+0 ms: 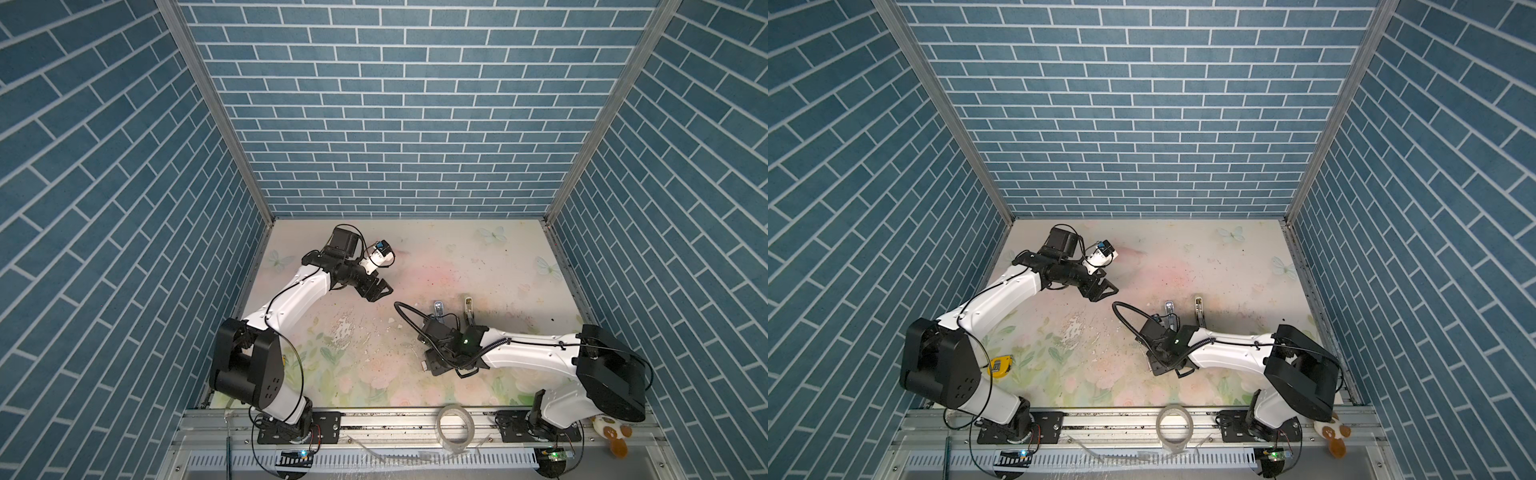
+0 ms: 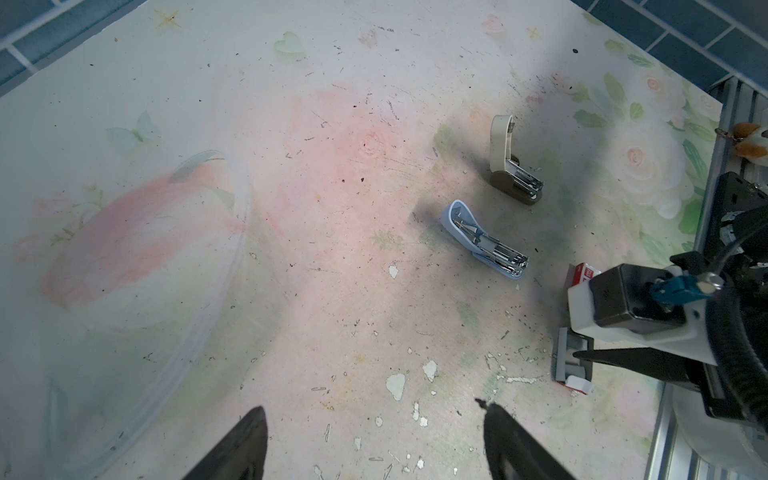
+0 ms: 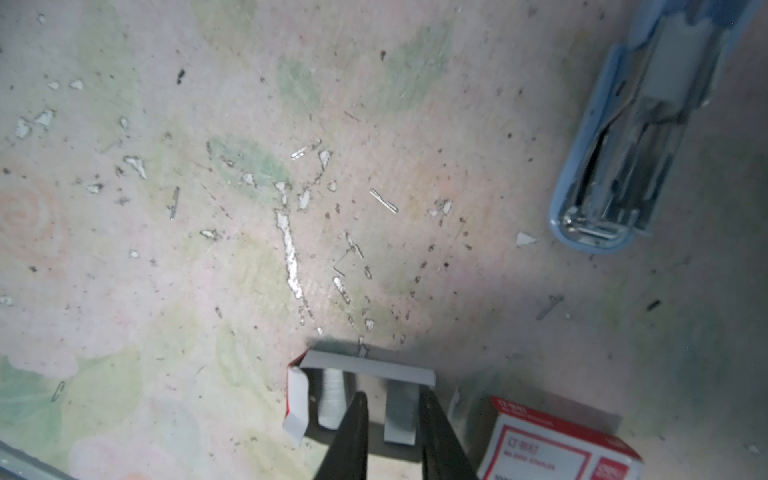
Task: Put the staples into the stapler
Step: 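Lower the right gripper into the grey tray and pinch a white staple strip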
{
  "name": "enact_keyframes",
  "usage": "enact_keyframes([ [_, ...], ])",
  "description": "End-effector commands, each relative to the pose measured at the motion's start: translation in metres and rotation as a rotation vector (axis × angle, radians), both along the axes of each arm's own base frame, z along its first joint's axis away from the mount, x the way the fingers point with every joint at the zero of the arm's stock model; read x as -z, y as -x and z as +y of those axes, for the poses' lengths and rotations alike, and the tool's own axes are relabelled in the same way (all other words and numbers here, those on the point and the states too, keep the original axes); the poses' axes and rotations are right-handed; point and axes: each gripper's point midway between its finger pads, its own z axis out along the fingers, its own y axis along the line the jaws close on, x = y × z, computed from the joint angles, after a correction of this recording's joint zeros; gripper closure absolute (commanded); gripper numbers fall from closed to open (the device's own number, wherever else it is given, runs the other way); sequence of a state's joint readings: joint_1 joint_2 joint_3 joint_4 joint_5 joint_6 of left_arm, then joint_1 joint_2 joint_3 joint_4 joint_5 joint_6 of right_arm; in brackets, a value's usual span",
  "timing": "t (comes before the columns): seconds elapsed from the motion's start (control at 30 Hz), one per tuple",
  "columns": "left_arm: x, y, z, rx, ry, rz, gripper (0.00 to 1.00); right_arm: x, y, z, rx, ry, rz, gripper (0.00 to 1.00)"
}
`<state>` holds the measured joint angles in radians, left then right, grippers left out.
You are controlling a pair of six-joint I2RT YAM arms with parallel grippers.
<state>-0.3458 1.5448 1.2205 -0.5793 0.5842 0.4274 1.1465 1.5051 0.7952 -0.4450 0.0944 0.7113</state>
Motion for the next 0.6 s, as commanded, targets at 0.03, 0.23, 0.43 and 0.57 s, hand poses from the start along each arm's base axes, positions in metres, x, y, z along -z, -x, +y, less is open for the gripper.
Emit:
enact_keyframes([
  [0.03,0.0051,0.0071,-0.0036,0.023,0.001,0.028,0.17,0.0038,0.0004,-0.0053,0.038,0.035,0.004,0.76],
  [0.23,0.0053,0.0069,-0.0039,0.023,0.003,0.027,0.17,0.0073,0.0004,-0.0064,0.037,0.055,0.005,0.76],
  [0.43,0.0047,0.0064,-0.0043,0.023,0.006,0.025,0.17,0.0076,-0.0008,-0.0056,0.036,0.06,0.002,0.76],
  [0.57,0.005,0.0061,-0.0043,0.023,0.007,0.026,0.17,0.0082,-0.0012,-0.0047,0.034,0.062,0.003,0.76],
])
